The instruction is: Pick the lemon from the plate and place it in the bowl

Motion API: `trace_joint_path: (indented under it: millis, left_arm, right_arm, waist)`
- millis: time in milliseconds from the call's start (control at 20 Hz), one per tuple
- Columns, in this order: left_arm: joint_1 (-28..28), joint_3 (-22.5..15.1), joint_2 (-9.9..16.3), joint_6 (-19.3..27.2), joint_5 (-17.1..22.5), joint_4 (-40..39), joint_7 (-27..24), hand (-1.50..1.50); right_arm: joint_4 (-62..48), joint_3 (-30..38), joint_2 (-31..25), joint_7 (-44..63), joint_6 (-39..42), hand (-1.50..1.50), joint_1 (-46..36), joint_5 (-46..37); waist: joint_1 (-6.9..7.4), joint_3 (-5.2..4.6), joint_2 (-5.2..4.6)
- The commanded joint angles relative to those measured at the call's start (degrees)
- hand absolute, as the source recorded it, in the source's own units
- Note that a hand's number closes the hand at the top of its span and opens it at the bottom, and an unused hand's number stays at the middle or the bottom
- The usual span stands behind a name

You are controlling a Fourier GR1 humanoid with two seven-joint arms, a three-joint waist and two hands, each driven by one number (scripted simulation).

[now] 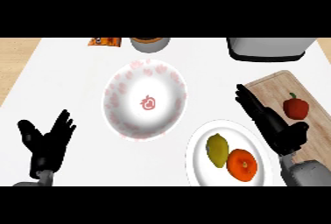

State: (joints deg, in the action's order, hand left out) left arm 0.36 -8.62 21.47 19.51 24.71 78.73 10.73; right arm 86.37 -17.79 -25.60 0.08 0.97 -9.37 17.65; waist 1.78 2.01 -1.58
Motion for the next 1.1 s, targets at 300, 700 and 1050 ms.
trace_joint_path:
  millis: [300, 700, 1050]
  left_arm:
    - [-10.6, 4.7, 7.0, -1.2, -4.6, 7.6, -9.1, 0.0]
    - [-10.2, 8.8, 9.3, -5.4, -3.2, 8.8, -14.3, 0.0]
    - [-8.9, 10.2, 10.6, -7.0, -2.4, 10.7, -13.3, 0.0]
  right_arm:
    - [9.0, -1.9, 1.3, -8.1, -7.2, -1.5, -9.2, -15.4]
    - [19.7, -19.6, 19.0, -19.7, -33.6, -1.5, 13.1, -34.8]
    - [35.4, -17.4, 5.0, -0.5, -33.6, -1.5, 24.2, -50.4]
  waist:
    - [-4.41, -2.98, 5.55]
    - [-3.51, -2.14, 2.35]
    - [-3.27, -2.23, 2.45]
